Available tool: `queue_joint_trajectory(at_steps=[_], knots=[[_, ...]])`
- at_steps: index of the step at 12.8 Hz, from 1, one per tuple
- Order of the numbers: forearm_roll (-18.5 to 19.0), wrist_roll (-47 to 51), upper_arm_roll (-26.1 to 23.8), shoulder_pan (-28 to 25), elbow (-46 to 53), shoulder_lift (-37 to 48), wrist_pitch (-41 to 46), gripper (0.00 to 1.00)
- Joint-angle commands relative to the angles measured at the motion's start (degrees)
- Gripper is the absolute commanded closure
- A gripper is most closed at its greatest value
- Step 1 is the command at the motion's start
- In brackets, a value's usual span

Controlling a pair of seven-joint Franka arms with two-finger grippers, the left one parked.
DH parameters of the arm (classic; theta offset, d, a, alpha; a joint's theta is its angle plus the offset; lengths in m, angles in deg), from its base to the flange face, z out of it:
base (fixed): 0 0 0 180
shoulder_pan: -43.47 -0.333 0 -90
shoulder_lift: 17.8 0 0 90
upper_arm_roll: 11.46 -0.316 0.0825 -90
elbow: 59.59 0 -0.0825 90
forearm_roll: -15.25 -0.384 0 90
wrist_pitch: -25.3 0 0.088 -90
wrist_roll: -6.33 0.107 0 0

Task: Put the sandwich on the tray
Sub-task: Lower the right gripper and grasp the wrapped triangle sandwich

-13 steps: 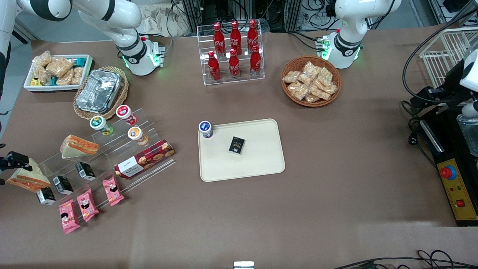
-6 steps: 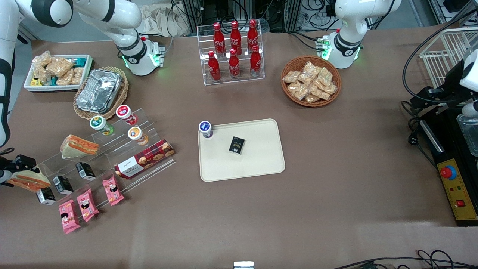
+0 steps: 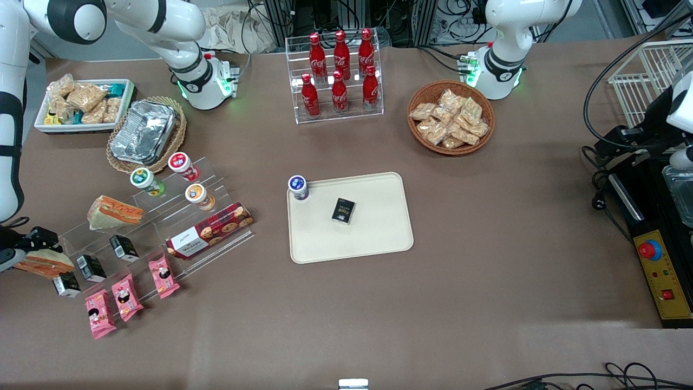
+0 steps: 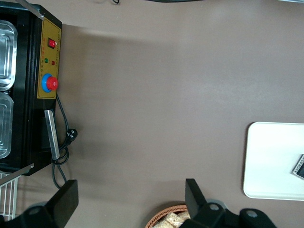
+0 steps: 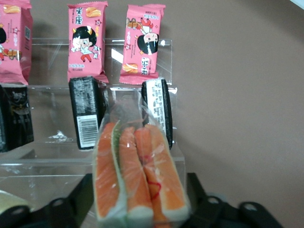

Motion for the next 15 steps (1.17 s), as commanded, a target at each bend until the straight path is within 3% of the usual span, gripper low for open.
queue_joint_trajectory(at_steps=[1, 4, 6, 10, 15], knots=[[-1.6, -1.7, -0.3, 0.7, -0.7, 0.1, -1.0, 0.39], [-1.8, -0.7, -0.3, 0.7, -0.7, 0.1, -0.7, 0.41], [-1.8, -1.4, -0.4, 0.8, -0.5, 0.5, -0.4, 0.52], [-1.5, -1.6, -0.8, -0.7, 1.2, 3.0, -0.3, 0.52], [-1.0, -2.9, -0.9, -8.4, 2.5, 8.8, -0.1, 0.52]])
